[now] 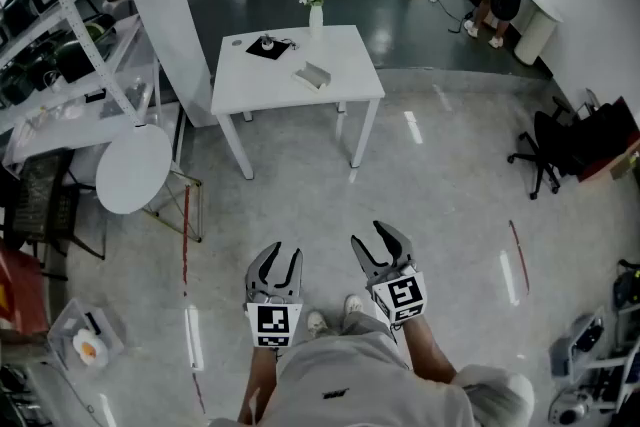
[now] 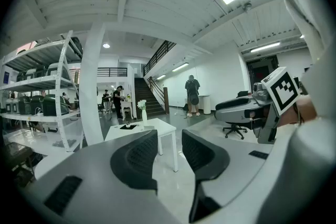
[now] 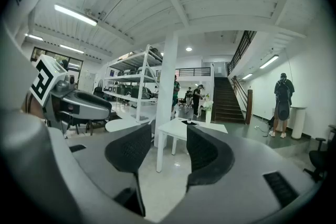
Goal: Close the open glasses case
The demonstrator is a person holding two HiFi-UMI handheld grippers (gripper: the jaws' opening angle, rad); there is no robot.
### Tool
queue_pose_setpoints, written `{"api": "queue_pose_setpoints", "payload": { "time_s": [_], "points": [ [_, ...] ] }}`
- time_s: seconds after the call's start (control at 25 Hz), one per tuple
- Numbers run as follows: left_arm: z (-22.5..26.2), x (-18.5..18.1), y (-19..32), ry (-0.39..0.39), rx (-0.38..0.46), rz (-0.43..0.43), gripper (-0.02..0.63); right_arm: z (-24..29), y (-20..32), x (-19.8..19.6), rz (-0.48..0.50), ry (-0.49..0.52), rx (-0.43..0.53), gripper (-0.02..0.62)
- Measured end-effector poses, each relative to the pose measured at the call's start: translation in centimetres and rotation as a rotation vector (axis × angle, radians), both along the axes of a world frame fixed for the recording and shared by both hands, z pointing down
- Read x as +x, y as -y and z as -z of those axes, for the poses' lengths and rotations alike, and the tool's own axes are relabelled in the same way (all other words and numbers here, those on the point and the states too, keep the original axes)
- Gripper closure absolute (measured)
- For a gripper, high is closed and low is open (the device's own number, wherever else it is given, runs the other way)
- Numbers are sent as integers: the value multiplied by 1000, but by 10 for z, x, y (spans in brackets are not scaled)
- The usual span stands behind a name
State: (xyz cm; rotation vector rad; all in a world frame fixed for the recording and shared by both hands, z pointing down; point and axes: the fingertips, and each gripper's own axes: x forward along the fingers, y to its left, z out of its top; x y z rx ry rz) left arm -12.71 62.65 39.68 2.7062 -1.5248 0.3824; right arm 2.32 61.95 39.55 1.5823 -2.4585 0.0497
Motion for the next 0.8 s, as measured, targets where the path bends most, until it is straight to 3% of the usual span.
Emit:
{"api": "queue_pose_setpoints", "payload": {
  "time_s": [0.32,0.8],
  "points": [
    [-3,-7,19,1,-7,-24,453,-4,10,-7,-20,0,-31,382],
    [-15,12,91,14,-23,-58,453,-10,77,-15,23,-5,-29,382]
  ]
}}
